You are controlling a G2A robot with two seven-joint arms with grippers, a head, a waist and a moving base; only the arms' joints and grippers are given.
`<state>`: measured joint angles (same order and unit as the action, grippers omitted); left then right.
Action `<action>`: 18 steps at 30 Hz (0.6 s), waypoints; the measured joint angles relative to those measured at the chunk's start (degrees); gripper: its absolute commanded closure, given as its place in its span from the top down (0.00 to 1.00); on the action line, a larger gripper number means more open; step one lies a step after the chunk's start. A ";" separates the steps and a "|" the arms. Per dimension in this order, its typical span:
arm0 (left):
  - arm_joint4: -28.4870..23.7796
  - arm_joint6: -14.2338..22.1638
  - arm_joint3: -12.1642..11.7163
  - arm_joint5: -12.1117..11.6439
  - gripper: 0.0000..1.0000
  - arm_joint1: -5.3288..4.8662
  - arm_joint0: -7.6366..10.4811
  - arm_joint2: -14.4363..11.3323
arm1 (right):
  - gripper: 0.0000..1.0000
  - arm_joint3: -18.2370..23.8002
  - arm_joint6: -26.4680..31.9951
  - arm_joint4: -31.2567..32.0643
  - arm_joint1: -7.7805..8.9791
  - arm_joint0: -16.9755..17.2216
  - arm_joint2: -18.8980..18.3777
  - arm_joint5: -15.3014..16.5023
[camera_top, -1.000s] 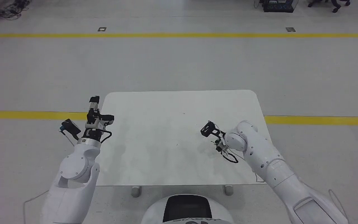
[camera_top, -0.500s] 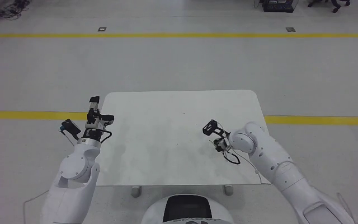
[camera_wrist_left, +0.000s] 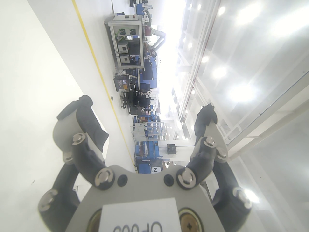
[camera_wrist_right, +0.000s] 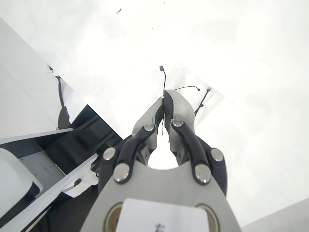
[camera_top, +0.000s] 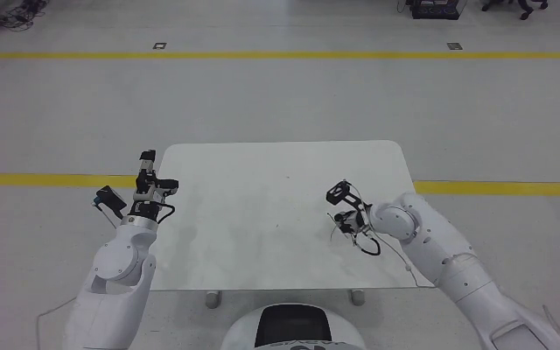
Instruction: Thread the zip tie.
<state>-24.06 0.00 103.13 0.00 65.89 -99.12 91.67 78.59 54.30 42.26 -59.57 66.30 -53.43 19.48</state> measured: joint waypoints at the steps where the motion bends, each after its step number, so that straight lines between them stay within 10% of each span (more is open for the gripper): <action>1: 0.00 0.00 0.00 0.00 1.00 0.00 0.00 0.00 | 0.00 0.00 -0.49 -1.18 0.23 0.20 -0.27 0.00; 18: 0.00 0.00 0.00 0.00 1.00 0.00 0.00 0.00 | 0.00 -1.04 -10.30 -13.60 0.60 3.09 -5.96 -2.19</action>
<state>-24.06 0.00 103.13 0.00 65.89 -99.12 91.67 77.55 43.99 28.66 -58.97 69.39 -59.39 17.29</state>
